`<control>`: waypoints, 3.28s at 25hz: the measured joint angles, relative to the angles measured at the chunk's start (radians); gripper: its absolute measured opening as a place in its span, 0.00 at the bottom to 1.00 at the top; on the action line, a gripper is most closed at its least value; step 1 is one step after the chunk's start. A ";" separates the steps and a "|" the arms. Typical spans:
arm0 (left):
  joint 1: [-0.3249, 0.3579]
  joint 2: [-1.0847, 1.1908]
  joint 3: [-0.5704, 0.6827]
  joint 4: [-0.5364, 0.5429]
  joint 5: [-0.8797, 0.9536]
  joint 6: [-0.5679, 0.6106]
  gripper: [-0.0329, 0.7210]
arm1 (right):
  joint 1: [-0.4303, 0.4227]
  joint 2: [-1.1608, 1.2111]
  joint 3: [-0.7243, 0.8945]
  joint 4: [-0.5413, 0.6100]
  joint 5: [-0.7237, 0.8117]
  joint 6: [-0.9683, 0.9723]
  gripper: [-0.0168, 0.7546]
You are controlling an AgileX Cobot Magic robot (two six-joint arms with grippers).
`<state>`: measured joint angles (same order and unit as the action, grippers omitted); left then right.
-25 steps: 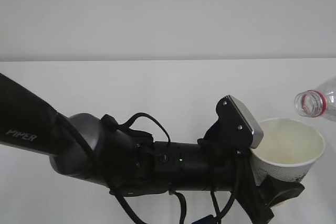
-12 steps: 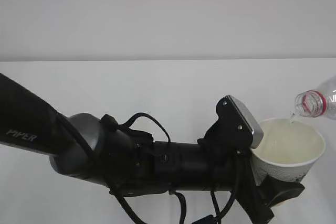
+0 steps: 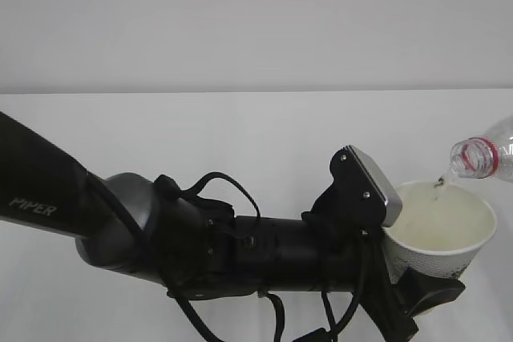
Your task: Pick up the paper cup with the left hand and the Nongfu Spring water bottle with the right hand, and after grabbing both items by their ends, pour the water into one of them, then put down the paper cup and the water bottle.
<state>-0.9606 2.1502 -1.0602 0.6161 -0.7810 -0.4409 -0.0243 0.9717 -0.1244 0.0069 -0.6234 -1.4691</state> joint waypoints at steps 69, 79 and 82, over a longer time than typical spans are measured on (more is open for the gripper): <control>0.000 0.000 0.000 -0.012 0.000 0.000 0.77 | 0.000 0.000 -0.016 0.006 -0.015 -0.017 0.56; 0.000 0.000 0.000 -0.015 0.000 0.000 0.77 | 0.000 0.000 -0.016 0.006 -0.015 -0.024 0.56; 0.000 0.000 0.000 -0.015 0.000 0.000 0.77 | 0.000 0.000 -0.016 0.006 -0.015 -0.027 0.56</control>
<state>-0.9606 2.1502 -1.0602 0.6007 -0.7810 -0.4409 -0.0243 0.9717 -0.1402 0.0132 -0.6380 -1.4957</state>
